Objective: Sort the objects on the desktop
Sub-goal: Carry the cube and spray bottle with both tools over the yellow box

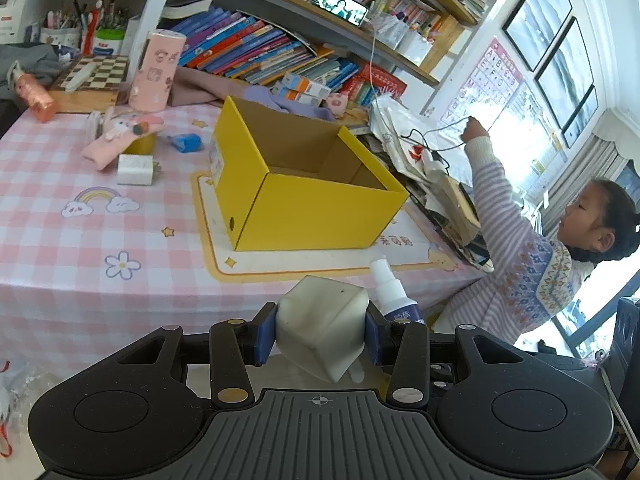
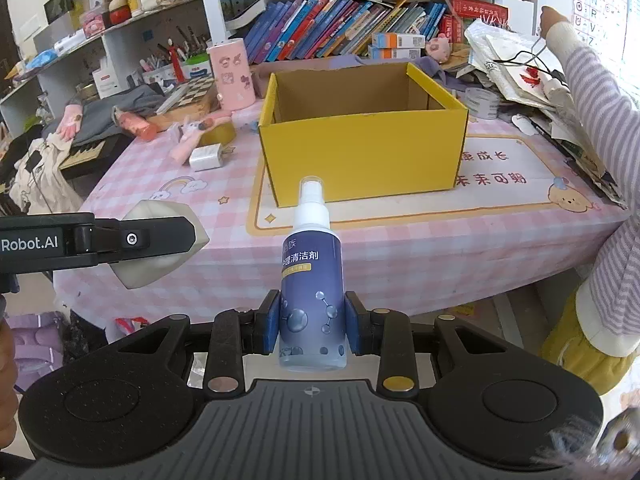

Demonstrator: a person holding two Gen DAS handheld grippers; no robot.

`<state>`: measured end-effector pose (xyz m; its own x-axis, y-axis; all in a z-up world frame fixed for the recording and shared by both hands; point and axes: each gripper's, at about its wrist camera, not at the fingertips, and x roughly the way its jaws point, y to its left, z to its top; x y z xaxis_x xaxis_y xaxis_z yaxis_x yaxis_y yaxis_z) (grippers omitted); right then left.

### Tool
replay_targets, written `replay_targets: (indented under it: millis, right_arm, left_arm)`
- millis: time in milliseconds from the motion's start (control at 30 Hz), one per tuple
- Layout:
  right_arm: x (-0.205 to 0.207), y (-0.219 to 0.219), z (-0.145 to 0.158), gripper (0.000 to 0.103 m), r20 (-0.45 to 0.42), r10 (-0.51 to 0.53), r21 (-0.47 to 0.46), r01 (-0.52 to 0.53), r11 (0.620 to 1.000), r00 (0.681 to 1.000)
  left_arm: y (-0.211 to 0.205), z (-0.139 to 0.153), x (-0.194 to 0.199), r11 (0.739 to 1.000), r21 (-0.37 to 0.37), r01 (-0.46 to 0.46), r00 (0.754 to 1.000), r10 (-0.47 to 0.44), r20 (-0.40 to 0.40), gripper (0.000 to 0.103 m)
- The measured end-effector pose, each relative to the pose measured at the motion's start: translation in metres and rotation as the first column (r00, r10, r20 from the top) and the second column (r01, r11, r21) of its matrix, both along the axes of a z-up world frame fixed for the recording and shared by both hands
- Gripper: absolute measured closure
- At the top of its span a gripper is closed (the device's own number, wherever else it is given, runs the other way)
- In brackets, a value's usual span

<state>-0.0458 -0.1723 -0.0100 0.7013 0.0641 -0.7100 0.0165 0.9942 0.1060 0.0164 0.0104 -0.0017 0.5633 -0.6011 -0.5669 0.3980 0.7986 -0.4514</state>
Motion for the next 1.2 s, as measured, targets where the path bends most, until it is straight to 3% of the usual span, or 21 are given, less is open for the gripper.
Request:
replay_targets:
  millis: [1200]
  right_arm:
    - [0.064, -0.037, -0.005, 0.073, -0.038, -0.035, -0.003, 0.035, 0.999, 0.999]
  left_arm:
    - [-0.046, 0.001, 0.059, 0.998, 0.019, 0.062, 0.998, -0.062, 0.006, 0.062]
